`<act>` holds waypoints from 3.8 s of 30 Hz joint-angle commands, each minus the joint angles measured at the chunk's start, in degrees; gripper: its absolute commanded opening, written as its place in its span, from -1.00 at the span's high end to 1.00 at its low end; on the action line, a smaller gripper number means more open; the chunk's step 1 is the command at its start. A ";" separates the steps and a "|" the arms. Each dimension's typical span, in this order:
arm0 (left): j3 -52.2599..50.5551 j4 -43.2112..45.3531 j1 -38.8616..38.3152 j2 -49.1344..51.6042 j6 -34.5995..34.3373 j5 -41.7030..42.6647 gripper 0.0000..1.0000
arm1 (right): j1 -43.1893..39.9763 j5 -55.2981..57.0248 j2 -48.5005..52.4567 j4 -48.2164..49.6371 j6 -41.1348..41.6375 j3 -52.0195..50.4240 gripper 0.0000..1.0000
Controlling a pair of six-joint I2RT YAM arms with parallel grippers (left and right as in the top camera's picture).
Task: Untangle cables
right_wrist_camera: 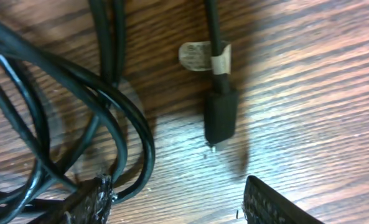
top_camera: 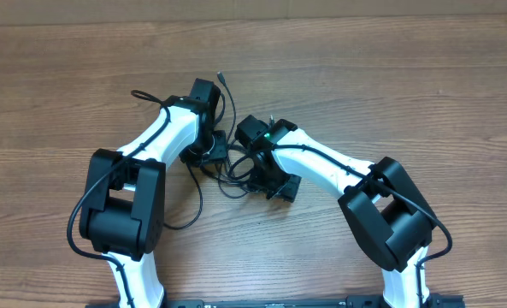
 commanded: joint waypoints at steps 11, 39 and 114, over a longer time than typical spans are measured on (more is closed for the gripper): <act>-1.55 0.00 -0.04 0.70 1.07 -4.04 0.23 | -7.02 12.20 2.16 -7.34 -2.95 -1.05 -0.30; -1.55 -0.04 -0.04 0.70 1.07 -3.96 0.21 | -4.90 -2.60 1.79 -7.61 -20.48 7.65 -0.44; 8.87 -16.79 19.47 -3.98 2.23 0.63 -0.03 | -42.25 -2.38 1.81 -0.68 -34.69 -8.55 -0.83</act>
